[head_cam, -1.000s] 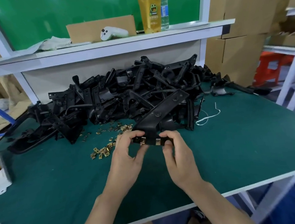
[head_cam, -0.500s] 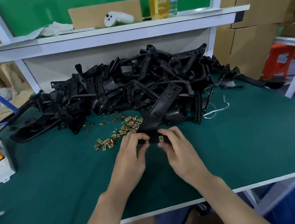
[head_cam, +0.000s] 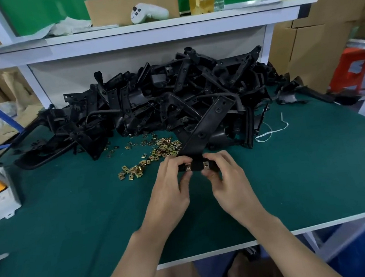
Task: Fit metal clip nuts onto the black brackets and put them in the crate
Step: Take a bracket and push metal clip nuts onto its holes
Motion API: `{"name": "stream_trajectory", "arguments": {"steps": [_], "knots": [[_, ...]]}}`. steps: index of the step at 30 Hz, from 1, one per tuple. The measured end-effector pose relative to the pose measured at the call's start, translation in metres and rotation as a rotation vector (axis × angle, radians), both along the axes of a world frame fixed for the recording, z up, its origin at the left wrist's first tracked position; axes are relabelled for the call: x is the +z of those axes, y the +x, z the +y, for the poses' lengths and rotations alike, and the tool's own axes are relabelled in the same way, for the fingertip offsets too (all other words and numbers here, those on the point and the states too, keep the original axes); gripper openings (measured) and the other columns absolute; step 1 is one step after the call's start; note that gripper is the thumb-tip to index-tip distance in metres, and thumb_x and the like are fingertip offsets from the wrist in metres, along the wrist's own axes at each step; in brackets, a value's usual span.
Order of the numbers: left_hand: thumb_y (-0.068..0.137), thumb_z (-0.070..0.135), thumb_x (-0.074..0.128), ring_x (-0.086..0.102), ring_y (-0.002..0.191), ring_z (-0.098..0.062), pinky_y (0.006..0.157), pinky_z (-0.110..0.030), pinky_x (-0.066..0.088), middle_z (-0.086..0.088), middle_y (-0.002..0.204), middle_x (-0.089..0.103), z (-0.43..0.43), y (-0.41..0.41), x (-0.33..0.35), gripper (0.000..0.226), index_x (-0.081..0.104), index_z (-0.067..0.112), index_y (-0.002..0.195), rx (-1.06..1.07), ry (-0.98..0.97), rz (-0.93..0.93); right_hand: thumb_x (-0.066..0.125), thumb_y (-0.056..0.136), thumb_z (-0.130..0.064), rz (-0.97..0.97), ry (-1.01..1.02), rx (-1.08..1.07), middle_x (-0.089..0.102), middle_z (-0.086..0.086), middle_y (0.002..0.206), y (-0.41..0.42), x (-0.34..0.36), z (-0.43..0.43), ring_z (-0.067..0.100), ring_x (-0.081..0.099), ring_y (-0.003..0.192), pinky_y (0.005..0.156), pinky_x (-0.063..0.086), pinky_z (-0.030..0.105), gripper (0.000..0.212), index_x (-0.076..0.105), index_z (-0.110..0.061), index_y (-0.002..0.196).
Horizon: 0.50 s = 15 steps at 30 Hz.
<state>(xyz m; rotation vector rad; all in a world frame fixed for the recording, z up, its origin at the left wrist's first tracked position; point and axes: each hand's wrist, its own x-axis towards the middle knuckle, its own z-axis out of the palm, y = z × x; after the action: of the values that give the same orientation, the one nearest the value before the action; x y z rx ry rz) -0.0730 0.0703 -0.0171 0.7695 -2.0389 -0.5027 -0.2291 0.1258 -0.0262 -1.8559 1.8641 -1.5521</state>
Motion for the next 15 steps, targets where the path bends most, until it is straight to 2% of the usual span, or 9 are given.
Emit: {"name": "stream_trajectory", "arguments": {"steps": [4, 7, 10, 13, 15], "knots": [[0.097, 0.016, 0.064, 0.045, 0.115, 0.009, 0.094, -0.001, 0.031, 0.038, 0.119, 0.043, -0.001, 0.001, 0.0, 0.044, 0.044, 0.045, 0.123, 0.003, 0.034, -0.018, 0.059, 0.1, -0.012, -0.029, 0.031, 0.029, 0.049, -0.02, 0.106, 0.0, 0.0, 0.001, -0.018, 0.053, 0.098, 0.081, 0.039, 0.001, 0.034, 0.057, -0.019, 0.134], [0.099, 0.037, 0.057, 0.053, 0.107, 0.004, 0.087, -0.007, 0.039, 0.03, 0.116, 0.051, -0.002, 0.004, 0.001, 0.025, 0.047, 0.045, 0.121, 0.031, 0.023, 0.037, 0.056, 0.102, -0.025, -0.022, -0.003, 0.03, 0.055, -0.02, 0.113, 0.003, 0.005, 0.005, -0.013, 0.054, 0.103, 0.084, 0.042, 0.004, 0.033, 0.052, -0.032, 0.134], [0.1, 0.059, 0.044, 0.057, 0.099, -0.004, 0.082, -0.011, 0.043, 0.025, 0.112, 0.054, 0.001, 0.006, 0.003, 0.028, 0.051, 0.04, 0.12, 0.046, -0.019, 0.086, 0.05, 0.104, -0.033, 0.027, -0.19, -0.002, 0.06, -0.014, 0.108, 0.007, 0.009, 0.009, -0.004, 0.058, 0.098, 0.079, 0.045, 0.01, 0.021, 0.06, -0.024, 0.121], [0.101, 0.058, 0.045, 0.053, 0.102, -0.004, 0.084, -0.012, 0.043, 0.017, 0.108, 0.048, 0.002, 0.006, 0.004, 0.032, 0.054, 0.035, 0.121, 0.065, -0.098, 0.122, 0.051, 0.104, -0.031, 0.023, -0.3, -0.013, 0.06, -0.008, 0.098, 0.009, 0.018, 0.01, 0.002, 0.059, 0.087, 0.07, 0.046, 0.013, 0.024, 0.066, -0.014, 0.111], [0.1, 0.055, 0.05, 0.049, 0.111, -0.005, 0.091, -0.011, 0.041, 0.01, 0.118, 0.042, -0.001, 0.006, 0.006, 0.035, 0.056, 0.03, 0.124, 0.095, -0.152, 0.164, 0.054, 0.103, -0.031, 0.044, -0.302, 0.02, 0.062, -0.011, 0.098, 0.007, 0.034, 0.009, 0.003, 0.06, 0.086, 0.069, 0.048, 0.015, 0.019, 0.066, -0.018, 0.11]]}}
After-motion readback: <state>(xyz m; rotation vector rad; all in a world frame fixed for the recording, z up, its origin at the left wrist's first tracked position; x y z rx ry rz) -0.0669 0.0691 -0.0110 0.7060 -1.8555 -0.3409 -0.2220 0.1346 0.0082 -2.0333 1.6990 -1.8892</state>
